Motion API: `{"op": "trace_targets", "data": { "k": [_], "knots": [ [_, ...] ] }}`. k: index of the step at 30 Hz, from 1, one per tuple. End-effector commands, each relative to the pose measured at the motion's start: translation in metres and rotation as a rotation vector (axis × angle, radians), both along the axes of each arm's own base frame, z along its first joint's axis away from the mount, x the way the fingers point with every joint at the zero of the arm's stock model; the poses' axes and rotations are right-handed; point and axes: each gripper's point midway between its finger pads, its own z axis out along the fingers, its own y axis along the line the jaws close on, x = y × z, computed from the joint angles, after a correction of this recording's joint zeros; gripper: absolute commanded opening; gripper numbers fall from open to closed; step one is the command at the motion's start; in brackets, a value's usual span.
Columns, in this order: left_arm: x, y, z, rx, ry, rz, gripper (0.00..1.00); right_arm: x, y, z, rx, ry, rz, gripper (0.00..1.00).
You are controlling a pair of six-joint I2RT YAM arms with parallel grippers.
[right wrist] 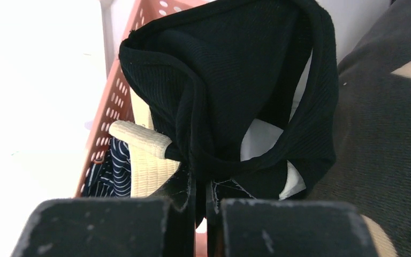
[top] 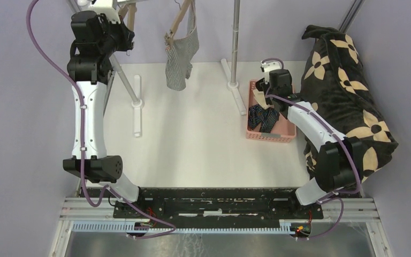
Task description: Remove the underwear clipped to the hanger
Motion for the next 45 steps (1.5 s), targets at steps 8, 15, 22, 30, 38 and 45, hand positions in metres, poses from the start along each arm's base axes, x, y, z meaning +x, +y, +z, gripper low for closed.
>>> {"op": "trace_targets", "data": {
  "k": [8,15,22,30,38,45],
  "knots": [
    [0.036,0.003,0.027,-0.049,-0.116,-0.008,0.03,0.012,-0.009,-0.028,0.093,0.023,-0.039,0.01],
    [0.052,0.005,0.0,-0.068,-0.046,0.001,0.03,0.013,-0.011,-0.048,0.085,0.067,-0.047,0.01],
    [0.058,0.009,0.002,-0.117,-0.058,0.019,0.18,0.014,-0.01,-0.066,0.087,0.11,-0.044,0.01],
    [0.031,0.009,0.019,-0.127,-0.128,0.022,0.48,0.015,-0.009,-0.079,0.083,0.142,-0.044,0.01],
    [-0.009,0.004,0.044,-0.135,-0.182,0.001,0.54,0.02,-0.012,-0.083,0.087,0.145,-0.09,0.42],
    [-0.051,0.006,0.06,-0.139,-0.25,0.022,0.59,0.021,-0.011,-0.07,0.109,0.11,-0.101,0.64]
  ]
}}
